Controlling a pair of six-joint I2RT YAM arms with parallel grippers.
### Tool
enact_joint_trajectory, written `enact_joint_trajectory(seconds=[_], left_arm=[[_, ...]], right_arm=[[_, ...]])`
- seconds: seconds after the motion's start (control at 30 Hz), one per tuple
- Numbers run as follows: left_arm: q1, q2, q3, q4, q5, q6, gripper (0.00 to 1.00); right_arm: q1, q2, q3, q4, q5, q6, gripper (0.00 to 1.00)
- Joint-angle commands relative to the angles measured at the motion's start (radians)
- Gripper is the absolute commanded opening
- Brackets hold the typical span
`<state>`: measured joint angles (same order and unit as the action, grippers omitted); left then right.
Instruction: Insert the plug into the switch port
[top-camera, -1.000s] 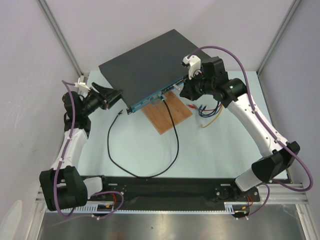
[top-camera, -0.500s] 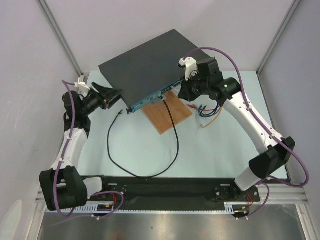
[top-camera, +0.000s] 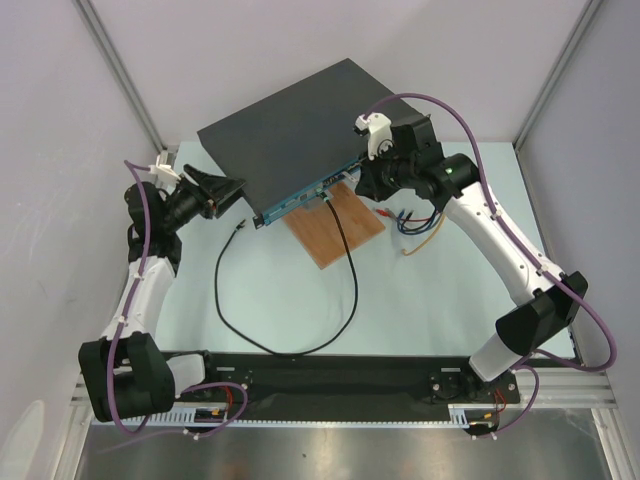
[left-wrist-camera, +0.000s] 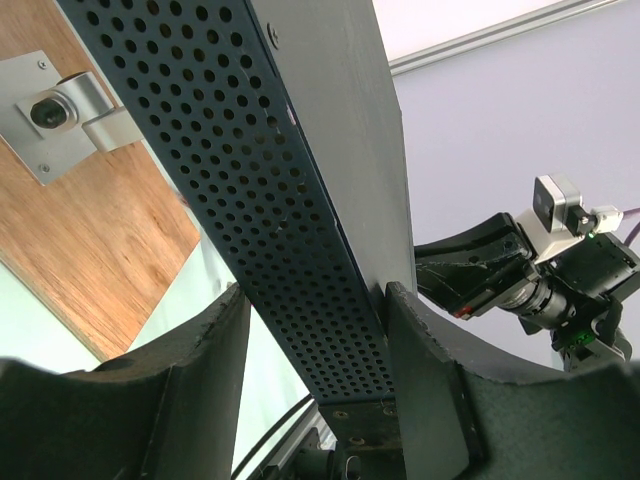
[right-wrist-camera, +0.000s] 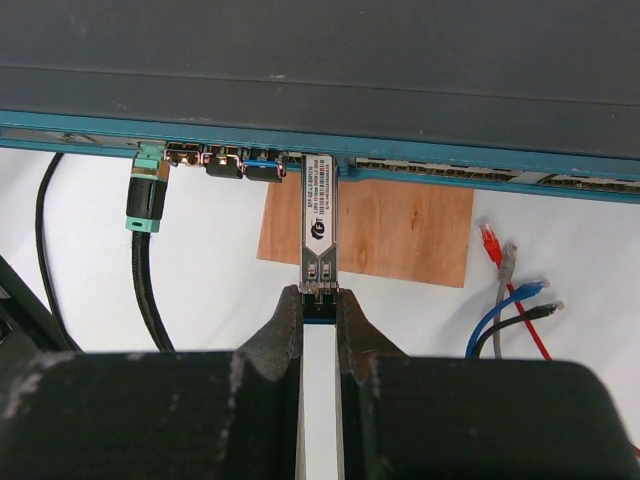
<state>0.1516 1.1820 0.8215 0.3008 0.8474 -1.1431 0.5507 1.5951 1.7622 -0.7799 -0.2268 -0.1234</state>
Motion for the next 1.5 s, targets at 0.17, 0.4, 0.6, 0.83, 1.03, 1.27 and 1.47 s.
enact_joint_trajectory(seconds=[0.17,0.4,0.6,0.83,1.03,1.27,1.47], left_arm=[[-0.053,-0.005,0.051,0.072,-0.021,0.045,0.0],[-0.055,-0.004,0.047,0.073,-0.024,0.046,0.0],[-0.055,-0.004,0.047,0.073,-0.024,0.048,0.0],[-0.057,-0.009,0.045,0.07,-0.025,0.051,0.0],[-0.055,-0.01,0.042,0.07,-0.024,0.049,0.0],[-0.06,-0.004,0.048,0.072,-0.025,0.049,0.0],[-0.06,-0.007,0.05,0.07,-0.027,0.051,0.0]], right_arm=[[0.012,-0.017,0.056,0.048,0.024,-0.001,0.0],[0.022,-0.026,0.06,0.048,0.023,-0.004,0.0],[0.026,-0.038,0.054,0.045,0.03,-0.01,0.0],[0.026,-0.041,0.054,0.036,0.037,-0.018,0.0],[0.025,-0.066,0.026,0.028,0.043,-0.025,0.0],[0.025,-0.075,-0.017,0.03,0.032,-0.028,0.0],[0.026,-0.043,0.011,0.037,0.037,-0.03,0.0]])
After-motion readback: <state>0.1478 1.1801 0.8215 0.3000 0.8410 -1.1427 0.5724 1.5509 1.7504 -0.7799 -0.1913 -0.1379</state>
